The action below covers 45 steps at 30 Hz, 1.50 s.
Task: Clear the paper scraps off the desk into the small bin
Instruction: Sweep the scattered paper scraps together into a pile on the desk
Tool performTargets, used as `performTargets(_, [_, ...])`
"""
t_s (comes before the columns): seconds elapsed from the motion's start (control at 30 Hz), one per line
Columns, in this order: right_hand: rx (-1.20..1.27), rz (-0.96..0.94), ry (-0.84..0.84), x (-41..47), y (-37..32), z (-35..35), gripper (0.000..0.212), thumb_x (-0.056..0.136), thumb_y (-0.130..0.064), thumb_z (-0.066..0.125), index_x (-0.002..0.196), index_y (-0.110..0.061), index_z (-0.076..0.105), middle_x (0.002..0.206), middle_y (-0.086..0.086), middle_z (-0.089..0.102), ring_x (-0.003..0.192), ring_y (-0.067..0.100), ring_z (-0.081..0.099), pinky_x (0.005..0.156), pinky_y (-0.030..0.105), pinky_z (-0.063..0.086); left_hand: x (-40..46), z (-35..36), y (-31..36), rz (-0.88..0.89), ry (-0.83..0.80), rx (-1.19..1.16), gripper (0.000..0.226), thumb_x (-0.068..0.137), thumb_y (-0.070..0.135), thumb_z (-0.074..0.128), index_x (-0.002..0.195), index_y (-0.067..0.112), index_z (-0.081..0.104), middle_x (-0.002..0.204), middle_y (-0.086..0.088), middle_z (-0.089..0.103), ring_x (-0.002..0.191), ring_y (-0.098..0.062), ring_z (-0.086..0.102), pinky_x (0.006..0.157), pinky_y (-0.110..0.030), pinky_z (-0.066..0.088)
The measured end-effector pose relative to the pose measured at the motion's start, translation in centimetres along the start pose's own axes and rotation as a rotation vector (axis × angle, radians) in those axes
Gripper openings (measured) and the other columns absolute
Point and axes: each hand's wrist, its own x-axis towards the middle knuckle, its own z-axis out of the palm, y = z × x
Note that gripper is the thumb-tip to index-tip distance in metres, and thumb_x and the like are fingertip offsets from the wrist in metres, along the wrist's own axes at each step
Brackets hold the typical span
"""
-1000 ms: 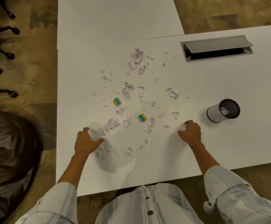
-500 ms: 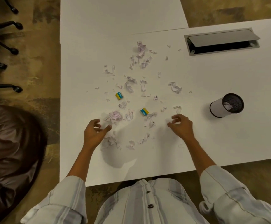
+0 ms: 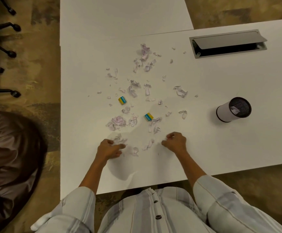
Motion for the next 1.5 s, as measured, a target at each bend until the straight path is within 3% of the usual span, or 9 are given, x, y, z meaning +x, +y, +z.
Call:
performTargets(0.23, [0.369,-0.087,-0.153,-0.6,-3.9,2.5,0.034,0.070,-0.011,0.081,0.101,-0.012,0.068,0.098,0.006,0.070,0.093,0.026,0.070,0.082,0.042,0.061,-0.2,3.1,2.0,0.139,-0.083,-0.035,0.073,0.064,0.016,0.086,0.125,0.010,0.047,0.100,-0.014,0.064,0.084,-0.029,0.072,0.081,-0.047,0.060])
performTargets(0.37, [0.109,-0.132,-0.015,-1.3,0.2,-0.3,0.037,0.064,-0.020,0.086,0.094,-0.014,0.065,0.086,0.003,0.068,0.081,0.024,0.069,0.078,0.041,0.060,-1.4,1.3,-0.3,0.242,0.116,0.290,0.070,0.058,0.042,0.088,0.109,0.016,0.048,0.082,-0.008,0.065,0.073,-0.027,0.069,0.070,-0.043,0.061])
performTargets(0.5, [-0.133,-0.116,-0.149,-3.0,2.6,0.5,0.043,0.058,-0.020,0.088,0.091,-0.011,0.062,0.080,0.000,0.062,0.073,0.017,0.061,0.063,0.020,0.048,-3.0,1.9,-2.2,-0.006,-0.062,0.386,0.070,0.051,0.047,0.090,0.097,0.013,0.050,0.081,-0.011,0.070,0.067,-0.026,0.073,0.058,-0.036,0.061])
performTargets(0.7, [0.074,-0.056,-0.151,-3.0,-1.1,5.0,0.032,0.065,-0.014,0.077,0.093,-0.016,0.064,0.075,-0.005,0.064,0.073,0.013,0.062,0.061,0.012,0.044,-1.8,4.2,-0.3,-0.249,-0.247,-0.274,0.079,0.059,0.051,0.085,0.108,-0.005,0.058,0.095,-0.027,0.072,0.082,-0.036,0.074,0.078,-0.042,0.061])
performTargets(0.93, [0.520,0.075,-0.338,0.4,-6.5,6.2,0.035,0.081,-0.004,0.065,0.115,-0.004,0.058,0.103,0.019,0.069,0.092,0.026,0.071,0.088,0.042,0.058,-0.2,3.3,3.4,-0.280,-0.352,-0.676,0.090,0.067,0.070,0.067,0.112,-0.007,0.059,0.113,-0.030,0.067,0.104,-0.043,0.066,0.098,-0.051,0.051])
performTargets(1.1, [0.599,0.034,-0.096,2.8,-4.9,0.6,0.017,0.086,-0.005,0.061,0.102,-0.011,0.062,0.096,0.014,0.069,0.070,0.019,0.070,0.056,0.028,0.056,0.0,0.8,4.5,-0.222,-0.086,-0.455,0.094,0.060,0.082,0.060,0.103,-0.001,0.063,0.099,-0.021,0.071,0.088,-0.037,0.072,0.076,-0.046,0.060])
performTargets(1.27, [0.244,0.064,0.325,7.2,-1.1,-8.2,0.031,0.082,-0.013,0.062,0.112,-0.008,0.064,0.104,0.016,0.070,0.089,0.034,0.068,0.092,0.047,0.054,1.4,-2.5,5.8,-0.053,0.288,-0.237,0.094,0.058,0.087,0.055,0.105,0.006,0.056,0.102,-0.016,0.065,0.076,-0.034,0.071,0.062,-0.046,0.062])
performTargets(1.37, [0.058,0.012,0.253,8.6,-1.6,-9.4,0.033,0.081,-0.012,0.062,0.113,-0.009,0.065,0.110,0.013,0.070,0.107,0.031,0.064,0.099,0.035,0.048,2.3,-2.5,7.4,0.001,0.268,-0.134,0.093,0.066,0.086,0.049,0.112,0.006,0.055,0.109,-0.017,0.063,0.081,-0.034,0.069,0.070,-0.048,0.062])
performTargets(1.5, [-0.093,-0.188,0.169,8.8,-4.7,-6.6,0.034,0.082,-0.007,0.058,0.115,-0.007,0.068,0.117,0.012,0.070,0.113,0.027,0.062,0.101,0.026,0.040,2.5,-0.7,9.3,0.020,0.173,-0.085,0.078,0.073,0.085,0.042,0.084,0.010,0.059,0.090,-0.015,0.068,0.083,-0.037,0.070,0.077,-0.051,0.060])
